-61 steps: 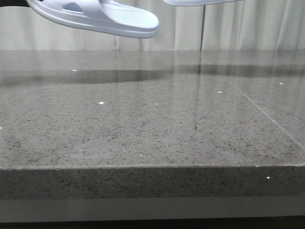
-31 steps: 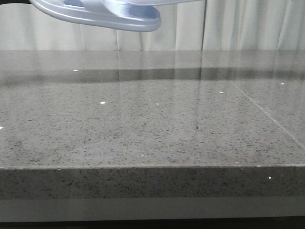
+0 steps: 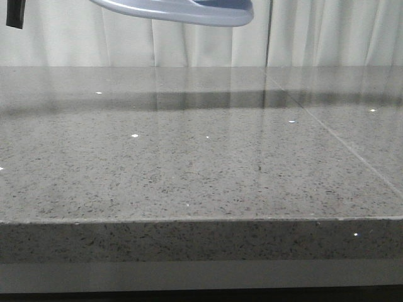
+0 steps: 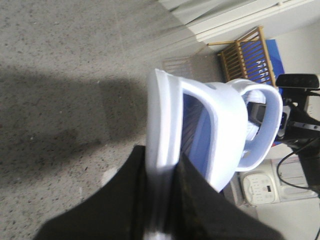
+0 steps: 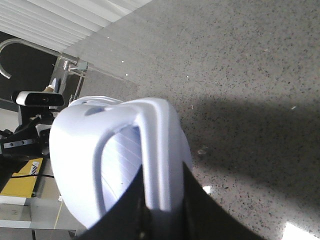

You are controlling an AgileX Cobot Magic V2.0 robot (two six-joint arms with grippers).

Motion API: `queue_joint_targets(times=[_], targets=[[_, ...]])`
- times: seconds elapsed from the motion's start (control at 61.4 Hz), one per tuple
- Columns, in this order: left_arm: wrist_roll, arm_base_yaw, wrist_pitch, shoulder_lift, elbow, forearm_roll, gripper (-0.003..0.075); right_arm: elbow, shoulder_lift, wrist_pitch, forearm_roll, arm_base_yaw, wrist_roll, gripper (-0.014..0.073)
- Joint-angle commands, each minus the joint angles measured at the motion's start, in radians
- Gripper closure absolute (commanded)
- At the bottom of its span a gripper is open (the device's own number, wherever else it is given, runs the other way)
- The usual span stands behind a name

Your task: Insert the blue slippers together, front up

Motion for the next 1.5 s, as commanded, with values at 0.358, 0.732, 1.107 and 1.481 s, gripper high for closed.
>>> queue_joint_targets(times=[0.358,0.732,1.107,1.481], targets=[[-0.006,-0.046,0.101,-0.062,-0.029,-0.198,0.0739,-0.03,-0.007,0.057,0.207,0.086,-0.038,0.0662],[-0.006,-0.048,0.101,-0.062,-0.029,-0.239,0.0739,-0.029,0.003,0.059,0.22,0.105,-0.053,0.0662],[-0.002,-0.043,0.101,-0.062,-0.029,-0.219,0.0739,-0.029,-0.003,0.073,0.05,0.049,0.006,0.0344],[-0.002,-0.004,0.101,-0.062,-0.029,-0.206,0.0739,-0.03,-0.065,0.102,-0.005,-0.103,0.022,0.0344]])
